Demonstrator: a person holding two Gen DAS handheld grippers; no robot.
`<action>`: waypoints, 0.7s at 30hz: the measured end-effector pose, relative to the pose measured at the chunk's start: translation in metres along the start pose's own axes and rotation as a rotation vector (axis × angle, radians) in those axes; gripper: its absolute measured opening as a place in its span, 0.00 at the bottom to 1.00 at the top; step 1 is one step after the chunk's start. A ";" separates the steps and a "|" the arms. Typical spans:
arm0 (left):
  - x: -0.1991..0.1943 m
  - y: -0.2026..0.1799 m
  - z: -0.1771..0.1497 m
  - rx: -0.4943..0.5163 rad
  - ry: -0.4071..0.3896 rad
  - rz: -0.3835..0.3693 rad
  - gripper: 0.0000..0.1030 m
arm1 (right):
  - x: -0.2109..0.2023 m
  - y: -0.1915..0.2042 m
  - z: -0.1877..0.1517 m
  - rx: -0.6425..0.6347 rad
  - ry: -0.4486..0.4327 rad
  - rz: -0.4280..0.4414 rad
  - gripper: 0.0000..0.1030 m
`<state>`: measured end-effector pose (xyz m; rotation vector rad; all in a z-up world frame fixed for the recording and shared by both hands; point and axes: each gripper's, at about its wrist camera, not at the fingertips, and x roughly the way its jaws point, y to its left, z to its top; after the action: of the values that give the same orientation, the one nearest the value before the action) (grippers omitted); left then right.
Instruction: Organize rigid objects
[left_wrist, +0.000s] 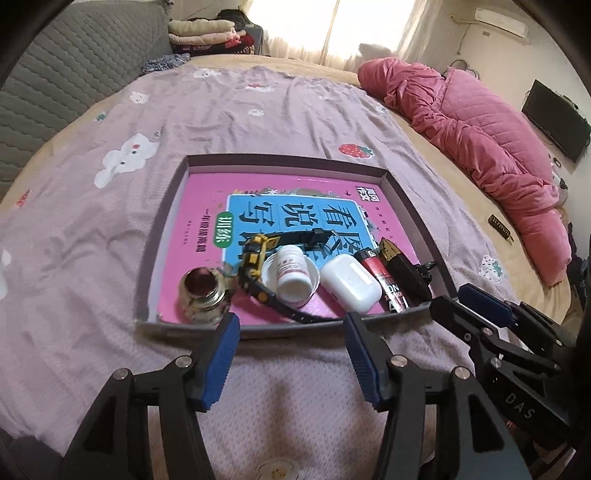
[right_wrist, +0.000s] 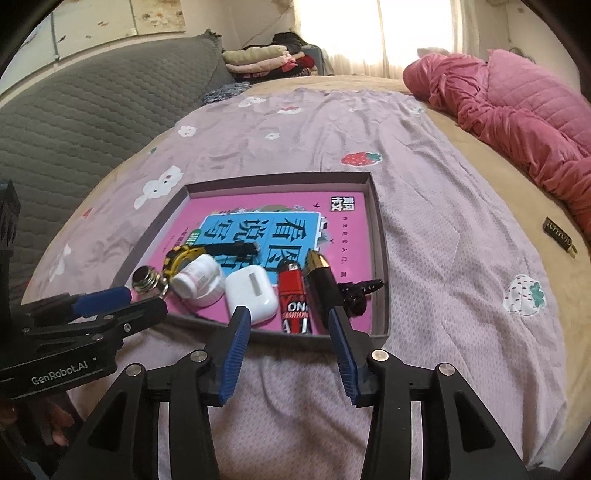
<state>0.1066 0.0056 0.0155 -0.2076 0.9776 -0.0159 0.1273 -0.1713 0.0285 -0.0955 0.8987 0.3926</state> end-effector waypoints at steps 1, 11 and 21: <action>-0.004 -0.001 -0.003 0.001 -0.012 0.011 0.56 | -0.003 0.003 -0.002 -0.006 -0.004 0.001 0.53; -0.029 -0.005 -0.016 0.022 -0.071 0.074 0.57 | -0.029 0.017 -0.017 -0.039 -0.065 -0.028 0.70; -0.049 -0.003 -0.021 0.019 -0.116 0.107 0.57 | -0.046 0.017 -0.025 -0.017 -0.082 -0.040 0.72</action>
<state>0.0619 0.0041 0.0454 -0.1369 0.8713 0.0837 0.0768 -0.1754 0.0502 -0.1126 0.8116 0.3644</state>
